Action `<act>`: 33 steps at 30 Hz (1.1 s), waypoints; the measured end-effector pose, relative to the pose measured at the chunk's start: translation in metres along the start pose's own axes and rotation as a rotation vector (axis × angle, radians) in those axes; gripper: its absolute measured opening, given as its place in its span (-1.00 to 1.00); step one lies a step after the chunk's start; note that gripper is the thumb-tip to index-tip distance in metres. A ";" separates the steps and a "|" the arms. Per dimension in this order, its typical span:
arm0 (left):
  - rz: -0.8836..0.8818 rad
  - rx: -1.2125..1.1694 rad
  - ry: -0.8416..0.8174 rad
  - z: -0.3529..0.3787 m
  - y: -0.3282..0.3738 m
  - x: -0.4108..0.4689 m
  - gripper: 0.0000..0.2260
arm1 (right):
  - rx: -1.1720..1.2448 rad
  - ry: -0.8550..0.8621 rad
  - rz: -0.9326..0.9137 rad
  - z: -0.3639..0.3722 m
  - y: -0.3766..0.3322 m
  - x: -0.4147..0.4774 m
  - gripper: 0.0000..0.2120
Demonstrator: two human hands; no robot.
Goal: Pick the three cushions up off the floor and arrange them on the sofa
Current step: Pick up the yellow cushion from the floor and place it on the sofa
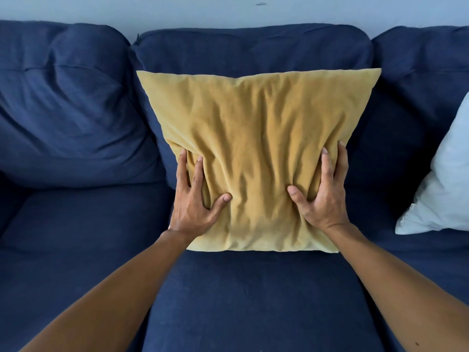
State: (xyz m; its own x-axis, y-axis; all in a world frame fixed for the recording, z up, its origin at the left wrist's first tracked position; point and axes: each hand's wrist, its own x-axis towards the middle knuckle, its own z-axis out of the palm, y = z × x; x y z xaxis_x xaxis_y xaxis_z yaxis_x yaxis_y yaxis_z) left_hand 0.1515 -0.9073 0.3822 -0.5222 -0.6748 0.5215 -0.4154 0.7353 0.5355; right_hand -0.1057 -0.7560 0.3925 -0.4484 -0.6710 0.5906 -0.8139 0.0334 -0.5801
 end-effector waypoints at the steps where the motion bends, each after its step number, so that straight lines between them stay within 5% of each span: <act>1: -0.003 0.014 -0.006 0.001 -0.002 -0.001 -0.15 | -0.009 -0.004 0.005 0.000 0.002 -0.001 -0.11; 17: -0.166 0.214 -0.131 -0.035 0.015 -0.007 -0.15 | -0.156 -0.255 0.204 -0.033 -0.010 -0.004 0.02; 33: -0.244 0.485 -0.273 -0.107 0.090 -0.050 -0.17 | -0.440 -0.548 0.247 -0.102 -0.094 -0.018 -0.02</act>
State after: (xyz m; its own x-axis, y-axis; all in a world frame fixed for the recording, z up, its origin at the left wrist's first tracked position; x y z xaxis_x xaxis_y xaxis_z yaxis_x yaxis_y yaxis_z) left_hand 0.2204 -0.8144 0.4755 -0.5144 -0.8344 0.1977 -0.8060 0.5492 0.2208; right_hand -0.0582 -0.6716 0.4936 -0.4823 -0.8750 0.0409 -0.8377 0.4471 -0.3136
